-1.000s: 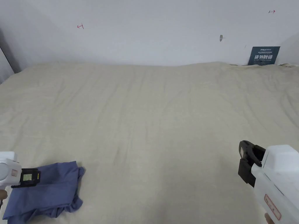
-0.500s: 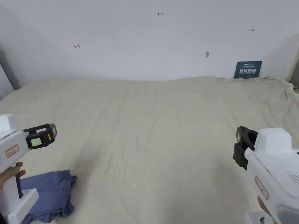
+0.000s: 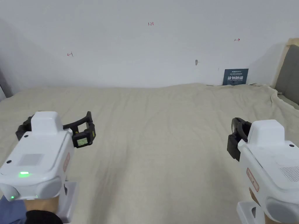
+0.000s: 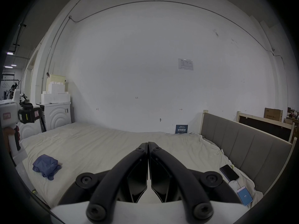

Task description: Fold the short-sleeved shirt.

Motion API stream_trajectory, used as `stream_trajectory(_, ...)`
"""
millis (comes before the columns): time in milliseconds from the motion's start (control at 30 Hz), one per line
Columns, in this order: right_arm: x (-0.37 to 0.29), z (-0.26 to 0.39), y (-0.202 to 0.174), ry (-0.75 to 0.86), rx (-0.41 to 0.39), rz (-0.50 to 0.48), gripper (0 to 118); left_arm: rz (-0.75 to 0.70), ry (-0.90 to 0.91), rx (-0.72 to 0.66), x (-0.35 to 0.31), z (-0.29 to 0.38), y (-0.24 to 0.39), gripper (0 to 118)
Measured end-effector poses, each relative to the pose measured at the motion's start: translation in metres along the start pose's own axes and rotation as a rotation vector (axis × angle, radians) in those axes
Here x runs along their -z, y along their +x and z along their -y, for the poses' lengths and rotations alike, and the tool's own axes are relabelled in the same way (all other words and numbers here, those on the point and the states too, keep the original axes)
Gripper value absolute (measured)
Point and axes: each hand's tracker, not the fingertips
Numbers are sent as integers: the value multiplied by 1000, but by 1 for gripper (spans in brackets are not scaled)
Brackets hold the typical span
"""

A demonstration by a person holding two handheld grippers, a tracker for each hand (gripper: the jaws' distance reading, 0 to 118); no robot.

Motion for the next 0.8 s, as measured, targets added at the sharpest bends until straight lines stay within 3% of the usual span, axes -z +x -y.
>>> stream_trajectory(100, -5, 2, 2, 12, 6, 4, 0, 32, 22, -18, -11, 8, 16, 68)
stream_trajectory(233, -9, 4, 4, 24, 10, 15, 0, 63, 37, -18, -19, 18, 34, 15)
stream_trajectory(400, -11, 7, 4, 29, 3, 33, 0, 106, 25, -8, -24, 24, 43, 0)
stream_trajectory(800, -12, 10, 4, 30, 11, 45, 0, 103, 17, 4, -24, 25, 51, 0)
